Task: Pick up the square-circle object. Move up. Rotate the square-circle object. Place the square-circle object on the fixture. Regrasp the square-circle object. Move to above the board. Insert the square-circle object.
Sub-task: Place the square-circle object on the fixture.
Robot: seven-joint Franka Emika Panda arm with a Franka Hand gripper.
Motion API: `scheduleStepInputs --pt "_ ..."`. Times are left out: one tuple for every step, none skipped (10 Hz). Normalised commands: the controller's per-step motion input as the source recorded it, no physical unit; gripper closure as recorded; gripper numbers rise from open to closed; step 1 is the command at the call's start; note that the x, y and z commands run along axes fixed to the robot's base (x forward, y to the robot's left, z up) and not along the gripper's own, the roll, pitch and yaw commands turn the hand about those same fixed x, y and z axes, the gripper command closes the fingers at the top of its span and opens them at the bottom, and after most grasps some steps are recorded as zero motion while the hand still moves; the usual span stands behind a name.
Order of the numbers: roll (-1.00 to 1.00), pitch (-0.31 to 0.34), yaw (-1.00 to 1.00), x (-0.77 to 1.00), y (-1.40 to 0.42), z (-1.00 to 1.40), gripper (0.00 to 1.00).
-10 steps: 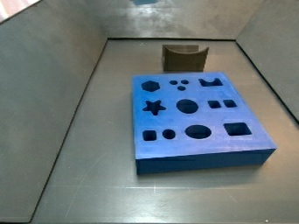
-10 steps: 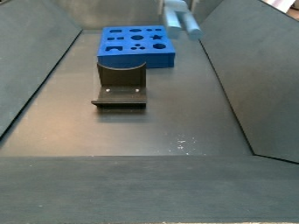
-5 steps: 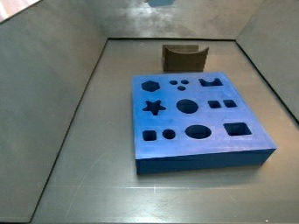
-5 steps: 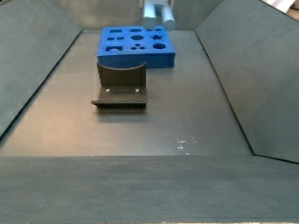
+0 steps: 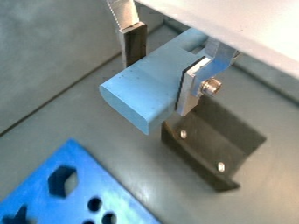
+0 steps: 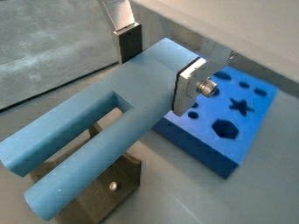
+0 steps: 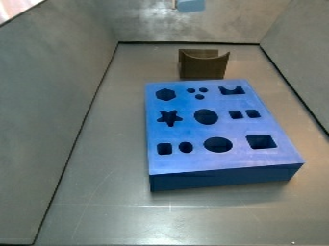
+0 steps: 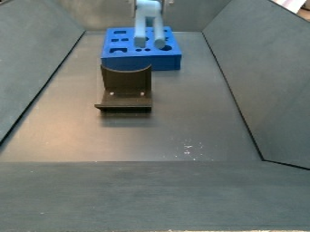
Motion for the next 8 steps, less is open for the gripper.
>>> scheduleStepInputs --pt "-1.0 0.105 -0.01 0.8 0.09 -0.06 1.0" --pt "-1.0 0.114 -0.02 0.71 0.08 -0.04 1.0" --pt "-1.0 0.12 -0.03 0.61 0.06 -0.04 1.0" --pt "-1.0 0.126 -0.04 0.53 0.05 -0.03 1.0" --pt "-1.0 0.129 -0.05 0.48 0.05 -0.02 1.0" --pt "-1.0 0.139 -0.07 0.35 0.04 -0.02 1.0" --pt "-1.0 0.143 -0.08 0.3 0.04 -0.02 1.0" --pt "-1.0 0.151 -0.1 0.2 0.04 -0.02 1.0"
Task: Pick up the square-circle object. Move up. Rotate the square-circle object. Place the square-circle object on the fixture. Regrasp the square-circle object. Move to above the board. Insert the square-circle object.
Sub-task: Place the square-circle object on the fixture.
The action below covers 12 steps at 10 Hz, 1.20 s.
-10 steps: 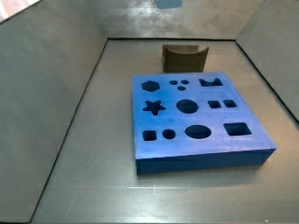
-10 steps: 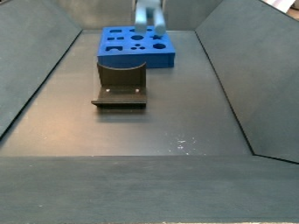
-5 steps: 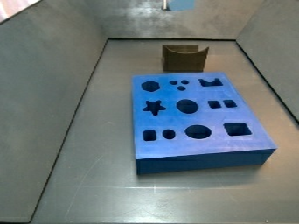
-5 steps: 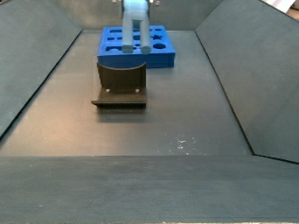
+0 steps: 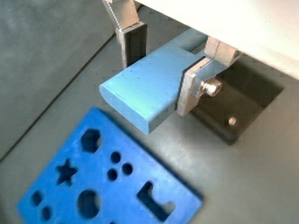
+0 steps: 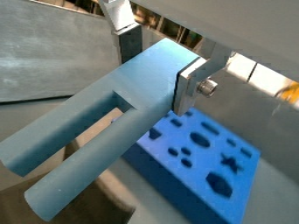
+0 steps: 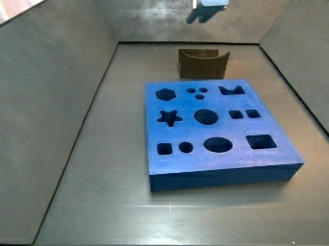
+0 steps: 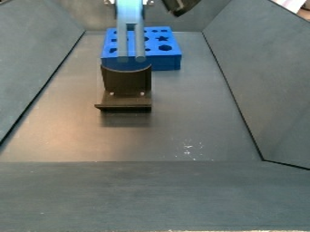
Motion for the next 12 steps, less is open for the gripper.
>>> scheduleStepInputs --pt "-1.0 0.16 -0.13 0.11 0.04 -0.02 1.0" --pt "-1.0 0.154 -0.16 0.07 0.04 -0.02 1.0" --pt "-1.0 0.144 -0.19 0.07 0.04 -0.01 1.0" --pt "-0.76 0.103 -0.2 0.08 0.04 -0.02 1.0" --pt "-0.58 0.08 -0.19 0.09 0.04 -0.02 1.0" --pt "-0.34 0.051 -0.18 0.09 0.04 -0.02 1.0" --pt "-0.26 0.032 -0.17 0.09 0.03 -0.01 1.0" --pt "-0.2 0.097 -0.2 0.09 0.12 -1.0 1.0" --pt "-0.19 0.078 -0.19 0.1 0.13 -1.0 1.0" --pt "-0.18 0.045 -0.17 0.13 0.12 -1.0 1.0" --pt "-0.17 0.034 -0.17 0.13 0.12 -1.0 1.0" --pt "-0.15 -0.007 -0.14 0.14 0.12 -1.0 1.0"
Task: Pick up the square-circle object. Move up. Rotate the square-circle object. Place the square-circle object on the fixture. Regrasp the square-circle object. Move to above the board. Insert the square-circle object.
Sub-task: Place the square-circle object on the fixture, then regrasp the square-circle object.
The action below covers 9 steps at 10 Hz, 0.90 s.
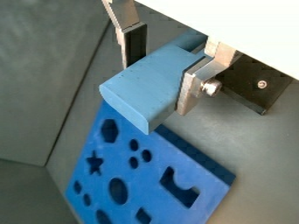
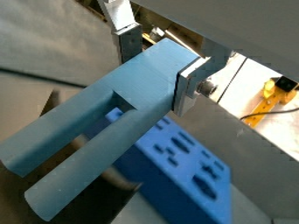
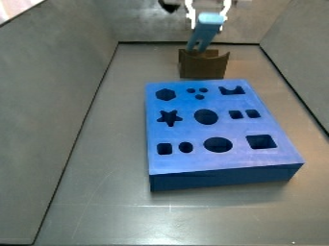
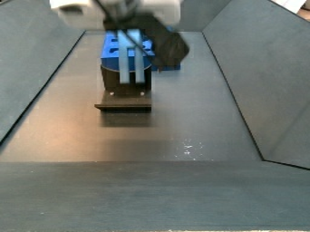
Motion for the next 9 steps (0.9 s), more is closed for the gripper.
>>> scheduleStepInputs --pt "-0.14 -0.021 -0.13 0.14 0.1 -0.89 1.0" --pt "-0.12 -0.043 -0.1 0.11 0.07 -0.64 1.0" --pt "-0.12 -0.063 -0.08 0.09 0.05 -0.46 1.0" --pt "-0.1 -0.077 -0.05 0.08 0.04 -0.23 1.0" --pt "0.0 0.0 0.0 0.0 0.0 0.0 0.0" --pt "-0.01 0.002 -0.06 0.0 0.0 1.0 0.0" --pt "-0.01 0.001 -0.06 0.0 0.0 1.0 0.0" --pt "0.01 0.007 -0.04 -0.01 0.01 1.0 0.0" --pt "0.03 0.013 -0.02 -0.02 0.01 1.0 0.0"
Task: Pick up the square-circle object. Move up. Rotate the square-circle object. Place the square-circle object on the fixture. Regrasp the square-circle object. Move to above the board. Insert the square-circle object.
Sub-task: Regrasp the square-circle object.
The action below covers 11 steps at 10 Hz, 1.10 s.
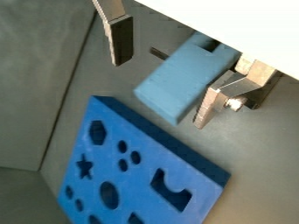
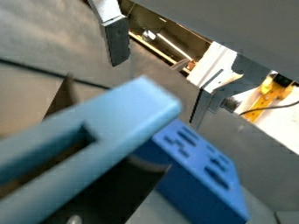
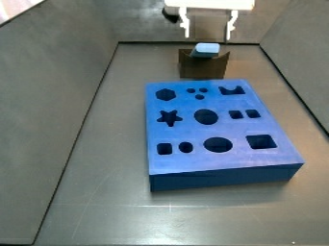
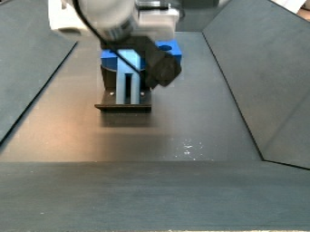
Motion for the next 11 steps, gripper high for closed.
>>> scheduleStepInputs --pt "0.04 0.019 -0.02 -0.02 0.01 1.0 0.0" --pt "0.05 0.032 -0.01 -0.03 0.01 0.89 0.0" --pt "0.06 0.038 -0.01 -0.03 0.01 0.77 0.0" --pt "0.06 0.044 -0.01 -0.03 0.0 0.53 0.0" --pt "0.05 0.05 -0.01 -0.03 0.01 0.34 0.0" --pt "0.03 0.065 0.02 -1.0 0.0 0.0 0.0" --pt "0.01 0.056 0.01 -1.0 0.0 -0.03 0.0" --pt "0.03 0.001 -0.03 -1.0 0.0 0.01 0.0" --pt "0.05 -0.005 -0.05 -1.0 0.0 0.01 0.0" --pt "0.07 -0.023 -0.05 -1.0 0.0 0.0 0.0" --pt "0.08 -0.042 -0.04 -1.0 0.0 0.01 0.0"
